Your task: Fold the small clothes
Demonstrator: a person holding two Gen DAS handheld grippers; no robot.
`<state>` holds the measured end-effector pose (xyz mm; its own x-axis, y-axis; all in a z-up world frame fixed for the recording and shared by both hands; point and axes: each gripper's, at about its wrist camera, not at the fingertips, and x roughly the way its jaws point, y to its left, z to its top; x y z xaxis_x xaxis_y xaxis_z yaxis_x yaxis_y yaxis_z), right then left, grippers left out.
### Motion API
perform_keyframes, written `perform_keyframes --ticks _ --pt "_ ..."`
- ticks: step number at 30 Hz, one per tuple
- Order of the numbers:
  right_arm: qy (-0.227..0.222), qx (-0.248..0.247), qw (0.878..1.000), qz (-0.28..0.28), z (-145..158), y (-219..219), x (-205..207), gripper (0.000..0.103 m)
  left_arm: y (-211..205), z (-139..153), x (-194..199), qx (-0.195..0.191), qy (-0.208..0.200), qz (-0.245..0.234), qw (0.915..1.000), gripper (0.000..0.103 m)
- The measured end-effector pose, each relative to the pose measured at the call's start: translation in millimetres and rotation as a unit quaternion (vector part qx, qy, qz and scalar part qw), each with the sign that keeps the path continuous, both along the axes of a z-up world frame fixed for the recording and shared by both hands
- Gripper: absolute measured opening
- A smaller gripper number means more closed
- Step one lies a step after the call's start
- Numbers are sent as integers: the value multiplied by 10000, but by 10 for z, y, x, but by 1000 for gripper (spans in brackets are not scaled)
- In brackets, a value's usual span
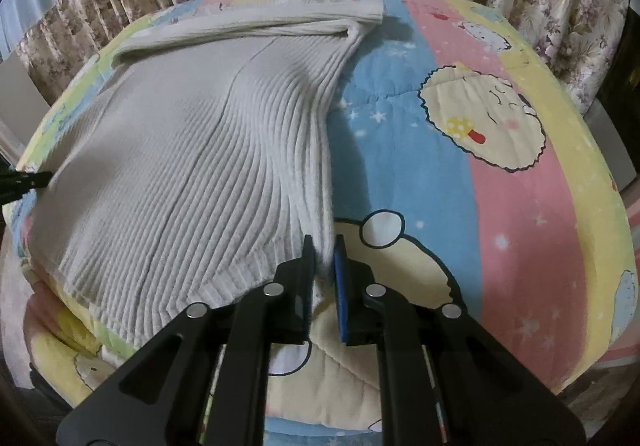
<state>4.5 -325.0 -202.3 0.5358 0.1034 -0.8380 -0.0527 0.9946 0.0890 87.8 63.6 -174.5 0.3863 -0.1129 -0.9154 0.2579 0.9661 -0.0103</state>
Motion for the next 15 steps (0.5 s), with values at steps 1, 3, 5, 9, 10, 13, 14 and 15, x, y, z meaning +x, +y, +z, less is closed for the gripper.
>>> perform_keyframes --ticks 1,3,5,9,10,13,14,15 --pt "-20 54 10000 -8 8 -15 -8 22 12 9 2 -69 21 28 10000 17" --pt "-50 279 9996 -49 46 -70 -26 34 34 24 15 9 -28 116 9999 47" --pt "-112 455 9988 -126 103 -121 -63 40 42 78 -15 57 -140 137 9998 68" --pt "-152 758 9967 -240 184 -181 -128 52 123 158 -51 -299 -31 225 9993 70" --pt "-138 836 9961 -253 185 -184 -141 56 136 172 -72 -486 39 272 9984 73" --pt "-48 975 9949 -242 150 -136 -168 56 48 184 -127 -750 128 257 9968 74" --pt "7 980 9950 -217 122 -98 -171 56 -1 176 -142 -761 137 215 9968 74" --pt "48 990 9949 -202 99 -77 -174 56 -54 168 -153 -756 150 175 9969 74"
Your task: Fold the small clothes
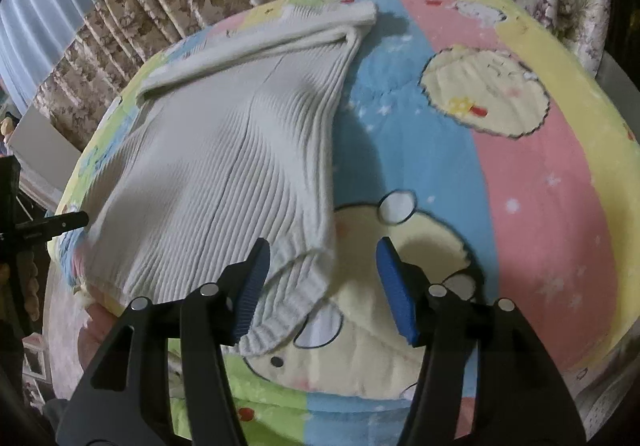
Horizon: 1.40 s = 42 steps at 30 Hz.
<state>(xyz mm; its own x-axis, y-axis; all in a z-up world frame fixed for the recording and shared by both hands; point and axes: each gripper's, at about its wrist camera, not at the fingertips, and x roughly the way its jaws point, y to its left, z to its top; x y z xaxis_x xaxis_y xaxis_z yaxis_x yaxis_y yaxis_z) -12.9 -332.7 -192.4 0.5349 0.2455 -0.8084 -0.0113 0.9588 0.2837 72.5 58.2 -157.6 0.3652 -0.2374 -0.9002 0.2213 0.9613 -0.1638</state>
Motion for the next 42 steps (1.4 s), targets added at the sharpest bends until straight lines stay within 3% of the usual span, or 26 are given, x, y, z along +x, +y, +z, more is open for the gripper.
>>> perform_keyframes --ticks 5,7,12,16,21,26,34,42 --pt "42 32 9997 238 -56 184 -23 56 -311 -86 -70 147 53 -360 9992 74" --pt "66 -48 9994 351 -79 253 -17 56 -426 -122 -97 395 -42 -502 9979 74" --pt "111 -108 9983 563 -91 331 -45 38 -616 -181 -185 996 -227 -850 9911 72" --pt "151 -162 9974 685 -89 363 -24 37 -690 -178 -194 1189 -256 -975 9878 69" --pt "243 -418 9958 784 -113 436 17 37 -749 -192 -214 1357 -265 -1093 9843 58" --pt "252 -681 9917 1065 -90 541 14 12 -801 -176 -233 1507 -313 -1211 9806 41" --pt "45 -964 9853 1411 7 599 18 10 -803 -128 -173 1536 -347 -1231 9798 15" --pt "-378 -1041 9821 1523 198 623 207 10 -815 -78 -61 1522 -482 -1280 9788 12"
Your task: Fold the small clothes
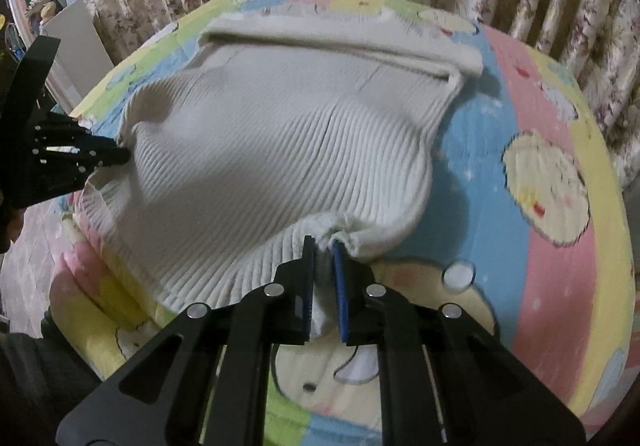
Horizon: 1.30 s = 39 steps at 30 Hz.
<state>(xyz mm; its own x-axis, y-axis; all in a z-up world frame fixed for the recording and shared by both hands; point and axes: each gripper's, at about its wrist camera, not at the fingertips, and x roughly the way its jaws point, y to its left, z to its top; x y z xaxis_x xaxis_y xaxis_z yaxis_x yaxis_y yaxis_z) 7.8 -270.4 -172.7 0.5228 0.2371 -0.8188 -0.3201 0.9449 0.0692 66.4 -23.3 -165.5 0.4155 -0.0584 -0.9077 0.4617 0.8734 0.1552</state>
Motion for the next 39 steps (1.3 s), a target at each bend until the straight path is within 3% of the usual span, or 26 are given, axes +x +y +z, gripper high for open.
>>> perform_keyframes --ticks 9,15,19,23,28,33,36,37,38,39 --pt "-522 117 9985 -80 217 -56 296 10 19 346 309 -203 -717 -29 9972 12" --pt "-804 380 9956 -299 305 -248 633 10 126 470 779 -250 -1187 238 9923 8" --pt "-983 478 9936 -290 390 -266 966 10 204 482 1121 -483 -1175 391 9911 6" --pt "-1100 409 9928 -236 520 -220 1236 10 248 510 1347 -460 -1157 467 9911 5" --pt "-1089 355 9932 -189 565 -181 1260 10 368 540 1335 -444 -1059 479 9922 5" --pt "-862 382 9948 -380 446 -262 1084 10 459 411 1155 -614 -634 581 9944 5" --pt "-733 421 9951 -506 357 -330 953 10 499 266 931 -952 -127 715 9928 9" --pt "-709 404 9953 -521 331 -334 913 10 500 222 852 -985 -22 758 9922 20" --pt "-677 367 9956 -527 301 -331 873 10 497 184 778 -970 43 801 9921 42" --pt "-667 350 9958 -526 284 -329 843 10 492 159 720 -953 80 841 9919 52"
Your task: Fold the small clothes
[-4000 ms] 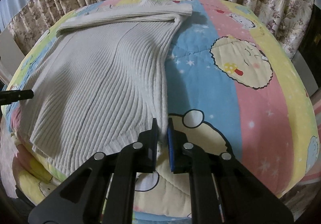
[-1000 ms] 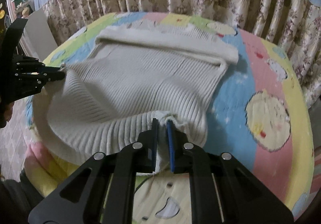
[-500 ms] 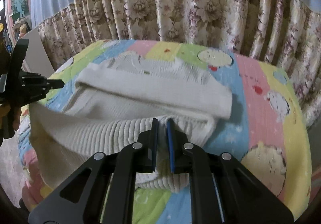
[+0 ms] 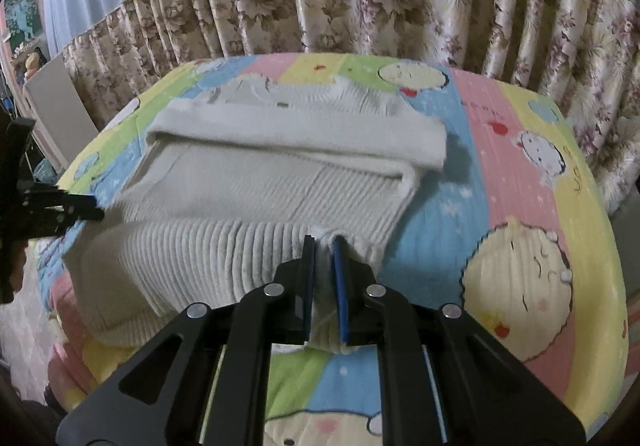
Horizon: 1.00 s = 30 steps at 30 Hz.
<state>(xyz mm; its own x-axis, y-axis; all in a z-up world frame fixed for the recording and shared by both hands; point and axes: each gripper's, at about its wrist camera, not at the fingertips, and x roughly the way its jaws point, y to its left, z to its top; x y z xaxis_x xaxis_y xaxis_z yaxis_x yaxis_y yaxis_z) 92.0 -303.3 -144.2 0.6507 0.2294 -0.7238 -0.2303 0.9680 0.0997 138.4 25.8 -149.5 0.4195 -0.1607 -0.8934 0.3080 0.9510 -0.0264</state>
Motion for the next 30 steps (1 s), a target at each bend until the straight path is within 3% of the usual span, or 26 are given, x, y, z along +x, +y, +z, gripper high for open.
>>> perform_keyframes --ticks 1,8,9,11,15,20,24,30 --pt "5 -23 10000 2 -13 7 -21 10 -5 -15 -92 -25 41 38 10000 58" --pt "-138 -139 9998 56 9 87 -127 10 -158 -1 -431 -252 259 -52 9993 57" --pt "-151 -136 9998 54 13 83 -139 10 -193 -28 -456 -222 292 -96 9993 55" --pt "-174 -132 9997 47 28 76 -172 10 -224 -60 -464 -234 367 -146 9989 31" --pt "-113 -98 9999 48 9 45 -208 11 -270 -201 -436 -290 521 -221 9980 27" --pt "-124 -101 9999 33 2 26 -226 11 -201 -221 -295 -431 554 -144 9974 11" --pt "-169 -84 9998 5 15 4 -217 11 -225 -133 -293 -139 251 -310 9991 9" --pt "-209 113 9997 -36 63 -34 -108 11 -227 281 -126 155 -652 -440 9968 9"
